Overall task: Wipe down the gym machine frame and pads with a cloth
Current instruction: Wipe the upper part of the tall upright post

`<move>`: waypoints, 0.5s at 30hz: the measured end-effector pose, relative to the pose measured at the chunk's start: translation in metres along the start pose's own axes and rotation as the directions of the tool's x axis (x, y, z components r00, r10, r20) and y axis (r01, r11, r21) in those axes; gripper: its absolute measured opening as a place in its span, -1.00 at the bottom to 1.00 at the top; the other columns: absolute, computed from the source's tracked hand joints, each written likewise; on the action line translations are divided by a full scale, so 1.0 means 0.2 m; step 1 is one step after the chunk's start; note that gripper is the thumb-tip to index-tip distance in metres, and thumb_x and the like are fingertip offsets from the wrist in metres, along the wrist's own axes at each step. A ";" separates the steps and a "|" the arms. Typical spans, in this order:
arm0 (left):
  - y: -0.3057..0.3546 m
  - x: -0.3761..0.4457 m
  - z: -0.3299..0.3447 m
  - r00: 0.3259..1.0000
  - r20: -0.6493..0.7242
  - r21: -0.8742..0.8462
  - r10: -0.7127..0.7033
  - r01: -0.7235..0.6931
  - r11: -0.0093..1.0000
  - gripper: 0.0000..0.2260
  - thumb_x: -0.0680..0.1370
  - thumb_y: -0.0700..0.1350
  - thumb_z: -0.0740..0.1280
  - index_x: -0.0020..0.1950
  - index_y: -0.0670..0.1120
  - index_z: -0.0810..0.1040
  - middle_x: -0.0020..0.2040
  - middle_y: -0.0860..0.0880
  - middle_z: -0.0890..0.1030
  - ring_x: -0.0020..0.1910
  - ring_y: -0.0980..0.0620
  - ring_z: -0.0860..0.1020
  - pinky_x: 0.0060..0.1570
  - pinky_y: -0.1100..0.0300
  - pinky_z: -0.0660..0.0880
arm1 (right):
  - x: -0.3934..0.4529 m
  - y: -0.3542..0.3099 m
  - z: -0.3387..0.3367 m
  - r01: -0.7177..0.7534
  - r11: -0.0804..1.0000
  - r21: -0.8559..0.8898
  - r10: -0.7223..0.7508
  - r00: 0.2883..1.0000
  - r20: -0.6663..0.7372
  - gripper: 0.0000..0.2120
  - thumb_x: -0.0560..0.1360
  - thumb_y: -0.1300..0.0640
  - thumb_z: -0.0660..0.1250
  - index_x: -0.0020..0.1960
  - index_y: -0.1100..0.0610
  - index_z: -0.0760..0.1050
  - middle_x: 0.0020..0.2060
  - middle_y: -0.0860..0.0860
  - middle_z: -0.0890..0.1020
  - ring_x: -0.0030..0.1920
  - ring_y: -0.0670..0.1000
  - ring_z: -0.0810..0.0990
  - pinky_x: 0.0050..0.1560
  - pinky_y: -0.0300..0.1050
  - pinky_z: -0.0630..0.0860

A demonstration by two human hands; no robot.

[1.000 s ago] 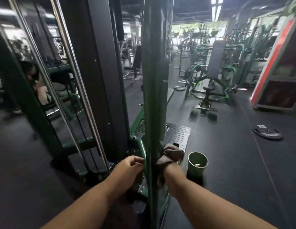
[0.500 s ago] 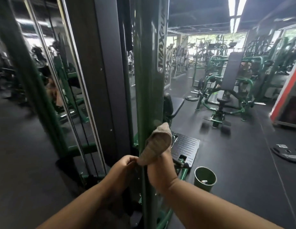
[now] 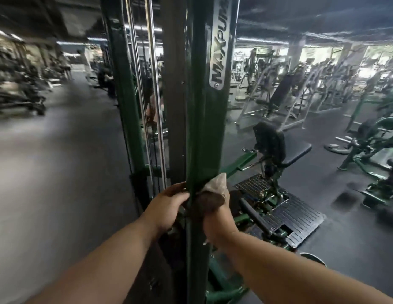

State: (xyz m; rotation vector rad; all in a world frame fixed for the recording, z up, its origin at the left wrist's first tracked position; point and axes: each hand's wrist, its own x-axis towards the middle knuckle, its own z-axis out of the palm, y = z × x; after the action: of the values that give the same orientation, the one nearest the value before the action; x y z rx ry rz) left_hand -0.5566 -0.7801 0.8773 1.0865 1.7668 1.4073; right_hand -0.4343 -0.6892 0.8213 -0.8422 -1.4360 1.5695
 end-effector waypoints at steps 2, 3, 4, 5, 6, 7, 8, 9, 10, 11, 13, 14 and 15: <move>0.05 -0.04 0.03 1.000 0.025 0.002 -0.009 0.009 1.000 -0.72 0.70 -0.26 0.28 0.17 0.12 0.63 0.03 0.30 0.69 0.08 0.29 0.61 -0.10 0.53 0.44 | 0.12 -0.14 0.00 0.069 0.997 -0.038 -0.070 0.996 -0.049 -0.22 0.26 -0.23 0.56 0.41 -0.21 0.35 0.23 0.12 0.61 0.21 0.24 0.64 0.27 0.35 0.58; 0.05 -0.05 0.04 1.000 0.009 -0.032 -0.017 0.017 0.999 -0.70 0.71 -0.28 0.24 0.31 0.09 0.51 0.12 0.26 0.61 0.14 0.28 0.53 -0.12 0.59 0.39 | 0.18 -0.22 0.01 0.120 0.990 -0.069 -0.124 0.991 -0.055 -0.31 0.30 -0.09 0.47 0.40 -0.17 0.35 0.24 0.13 0.59 0.21 0.25 0.62 0.26 0.40 0.57; 0.04 -0.06 0.05 1.000 0.006 -0.072 -0.003 0.004 0.997 -0.64 0.72 -0.28 0.23 0.45 0.06 0.38 0.23 0.23 0.49 0.20 0.24 0.45 -0.10 0.65 0.33 | 0.25 -0.29 0.02 0.178 0.978 -0.108 -0.182 0.983 -0.026 -0.34 0.33 0.01 0.40 0.41 -0.13 0.34 0.29 0.12 0.55 0.26 0.24 0.59 0.29 0.41 0.54; 0.05 -0.07 0.05 1.000 -0.021 -0.072 0.021 -0.022 0.997 -0.60 0.73 -0.28 0.21 0.54 0.01 0.31 0.29 0.19 0.39 0.24 0.21 0.39 -0.10 0.69 0.28 | 0.26 -0.37 0.02 0.214 0.965 -0.154 -0.218 0.976 -0.008 -0.33 0.34 0.07 0.36 0.44 -0.09 0.33 0.36 0.09 0.51 0.33 0.20 0.55 0.35 0.36 0.52; 0.07 -0.08 0.04 0.999 -0.029 -0.004 0.028 -0.028 1.000 -0.60 0.74 -0.27 0.19 0.57 -0.05 0.29 0.31 0.17 0.36 0.26 0.20 0.36 -0.08 0.71 0.27 | 0.27 -0.43 0.02 0.245 0.951 -0.188 -0.249 0.968 0.002 -0.32 0.35 0.10 0.36 0.47 -0.05 0.33 0.40 0.06 0.47 0.38 0.13 0.52 0.40 0.27 0.51; 0.09 -0.09 0.03 0.998 -0.054 0.007 0.024 -0.023 1.000 -0.62 0.75 -0.28 0.16 0.58 -0.11 0.31 0.33 0.14 0.38 0.28 0.18 0.39 -0.03 0.69 0.32 | 0.29 -0.43 0.00 0.272 0.933 -0.236 -0.279 0.960 0.004 -0.34 0.38 0.13 0.36 0.47 -0.04 0.35 0.43 0.04 0.45 0.38 0.04 0.51 0.44 0.19 0.49; 0.09 -0.09 0.03 0.999 -0.020 0.018 0.027 -0.027 0.999 -0.64 0.73 -0.28 0.13 0.54 -0.18 0.39 0.34 0.09 0.48 0.30 0.15 0.48 0.06 0.61 0.42 | 0.25 -0.44 -0.02 0.291 0.920 -0.262 -0.291 0.956 0.041 -0.39 0.42 0.19 0.37 0.45 -0.07 0.39 0.42 0.02 0.44 0.34 -0.03 0.52 0.44 0.14 0.49; 0.08 -0.07 0.01 0.996 -0.008 0.064 0.085 -0.084 0.994 -0.65 0.68 -0.26 0.16 0.44 -0.22 0.54 0.27 0.02 0.62 0.24 0.08 0.61 0.12 0.50 0.50 | 0.21 -0.40 -0.03 0.299 0.897 -0.325 -0.296 0.953 0.060 -0.40 0.43 0.28 0.36 0.42 -0.08 0.41 0.41 0.03 0.45 0.29 -0.04 0.55 0.41 0.16 0.52; 0.03 -0.05 0.00 0.993 0.004 0.078 0.114 -0.114 0.990 -0.68 0.66 -0.22 0.20 0.31 -0.14 0.66 0.11 0.04 0.73 0.10 0.05 0.70 0.03 0.41 0.57 | 0.19 -0.34 -0.05 0.291 0.875 -0.386 -0.289 0.955 0.065 -0.39 0.42 0.37 0.35 0.40 -0.03 0.40 0.37 0.09 0.47 0.25 0.04 0.59 0.34 0.27 0.56; 0.05 -0.05 -0.01 0.999 -0.031 0.039 0.030 -0.029 0.999 -0.72 0.67 -0.19 0.24 0.24 0.03 0.69 -0.01 0.15 0.75 0.01 0.12 0.70 -0.07 0.44 0.53 | 0.17 -0.27 -0.04 0.293 0.853 -0.431 -0.277 0.956 0.100 -0.42 0.42 0.44 0.33 0.37 0.07 0.40 0.29 0.18 0.51 0.22 0.14 0.60 0.28 0.38 0.56; 0.06 -0.07 -0.01 1.000 -0.015 0.118 0.017 -0.015 0.993 -0.72 0.69 -0.15 0.31 0.24 0.21 0.65 0.01 0.24 0.73 0.11 0.22 0.65 -0.07 0.52 0.44 | 0.13 -0.18 0.00 0.230 0.880 -0.416 -0.139 0.961 0.239 -0.65 0.53 0.33 0.36 0.28 0.14 0.42 0.17 0.26 0.53 0.22 0.21 0.52 0.43 0.41 0.40; 0.05 -0.07 -0.01 0.999 0.036 0.140 0.011 -0.016 0.990 -0.68 0.68 -0.18 0.32 0.27 0.22 0.64 0.08 0.21 0.73 0.14 0.24 0.63 -0.04 0.53 0.44 | 0.15 -0.17 0.01 0.200 0.894 -0.400 -0.084 0.954 0.289 -0.64 0.59 0.09 0.39 0.34 0.12 0.43 0.21 0.21 0.53 0.28 0.18 0.47 0.53 0.26 0.30; 0.04 -0.07 -0.02 0.998 0.060 0.140 -0.007 -0.002 0.990 -0.64 0.68 -0.22 0.31 0.28 0.22 0.62 0.09 0.15 0.73 0.07 0.31 0.63 -0.05 0.54 0.44 | 0.15 -0.18 0.02 0.255 0.823 -0.507 -0.127 0.953 0.274 -0.42 0.56 -0.18 0.42 0.46 0.09 0.39 0.28 0.15 0.51 0.31 0.16 0.45 0.58 0.19 0.23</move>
State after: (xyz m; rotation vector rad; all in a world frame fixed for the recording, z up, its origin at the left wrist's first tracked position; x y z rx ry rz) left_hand -0.5524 -0.7933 0.8865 1.1867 1.8453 1.2510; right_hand -0.4456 -0.6644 0.8596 -0.8095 -2.1209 1.1404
